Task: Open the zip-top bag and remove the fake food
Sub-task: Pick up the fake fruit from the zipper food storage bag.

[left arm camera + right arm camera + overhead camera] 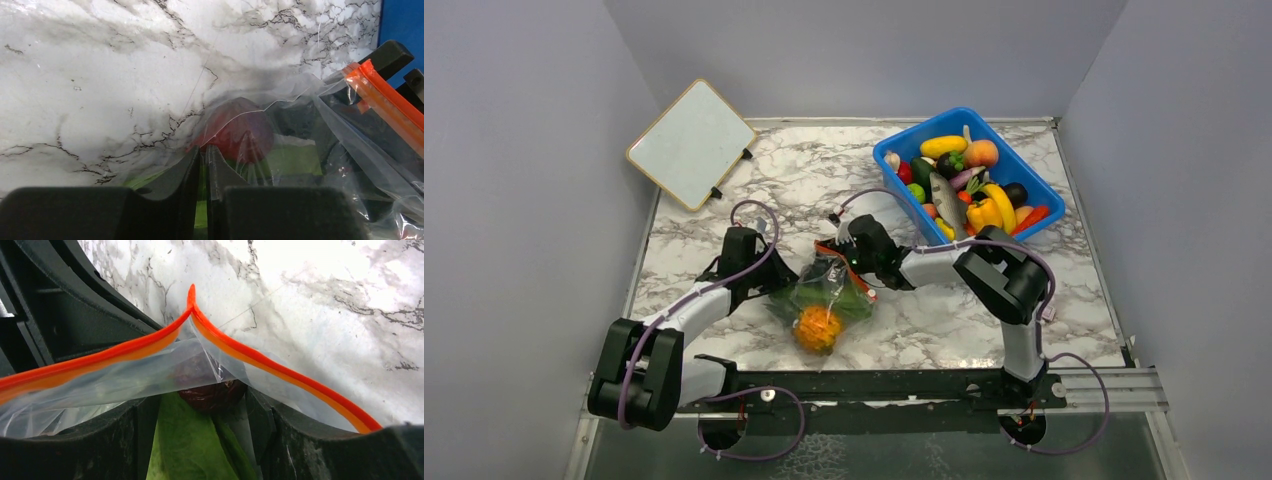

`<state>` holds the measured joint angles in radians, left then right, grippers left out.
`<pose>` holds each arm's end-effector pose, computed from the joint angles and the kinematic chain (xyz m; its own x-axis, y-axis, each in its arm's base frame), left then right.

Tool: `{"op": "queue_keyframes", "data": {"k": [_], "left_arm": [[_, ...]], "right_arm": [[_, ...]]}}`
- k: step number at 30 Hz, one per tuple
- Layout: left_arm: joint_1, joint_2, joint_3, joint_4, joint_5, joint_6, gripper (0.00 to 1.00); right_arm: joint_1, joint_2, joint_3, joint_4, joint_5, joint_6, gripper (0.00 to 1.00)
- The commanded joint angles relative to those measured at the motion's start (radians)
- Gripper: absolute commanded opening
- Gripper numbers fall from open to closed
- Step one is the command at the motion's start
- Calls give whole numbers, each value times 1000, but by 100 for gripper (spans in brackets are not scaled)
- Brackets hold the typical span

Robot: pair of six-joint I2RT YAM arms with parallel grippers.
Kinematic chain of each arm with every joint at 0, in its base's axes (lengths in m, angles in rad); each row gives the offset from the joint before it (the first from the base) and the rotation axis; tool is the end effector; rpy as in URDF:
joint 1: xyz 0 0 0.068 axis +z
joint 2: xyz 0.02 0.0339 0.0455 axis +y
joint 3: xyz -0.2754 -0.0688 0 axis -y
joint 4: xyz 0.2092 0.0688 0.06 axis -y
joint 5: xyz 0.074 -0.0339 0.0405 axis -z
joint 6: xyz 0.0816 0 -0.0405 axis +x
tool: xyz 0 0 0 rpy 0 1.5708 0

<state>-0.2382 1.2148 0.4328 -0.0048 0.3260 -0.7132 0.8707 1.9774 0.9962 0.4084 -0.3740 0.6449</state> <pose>0.2091 -0.0777 0.1596 -0.8104 -0.4410 -0.3856 -0.1150 0.7652 -0.6335 0.2485 0.3413 0.1447 -0.8259 -0.1119 -0.5526 -0.5171 0.5408 0.6634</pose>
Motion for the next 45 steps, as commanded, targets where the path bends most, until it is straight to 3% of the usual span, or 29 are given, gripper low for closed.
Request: {"op": "queue_keyframes", "data": {"k": [1, 6, 12, 20, 26, 30, 45], "left_arm": [[-1, -7, -27, 39, 55, -13, 12], [-1, -36, -20, -16, 38, 13, 10], [-1, -123, -30, -62, -7, 9, 10], [-1, -197, -5, -143, -47, 32, 16], [-1, -271, 45, -216, -59, 37, 43], [-1, -316, 78, -274, -91, 42, 54], [-1, -442, 87, -284, -108, 23, 60]], "right_arm": [[13, 47, 22, -80, 32, 3, 59], [11, -38, -70, 2, 114, 45, 35], [10, -178, -145, -18, 267, 35, 25], [10, -252, -131, -214, 421, 50, 24], [9, -351, -141, -325, 492, 70, 23], [7, -412, -151, -383, 562, 67, 23], [-2, -671, -169, -578, 847, -24, 24]]}}
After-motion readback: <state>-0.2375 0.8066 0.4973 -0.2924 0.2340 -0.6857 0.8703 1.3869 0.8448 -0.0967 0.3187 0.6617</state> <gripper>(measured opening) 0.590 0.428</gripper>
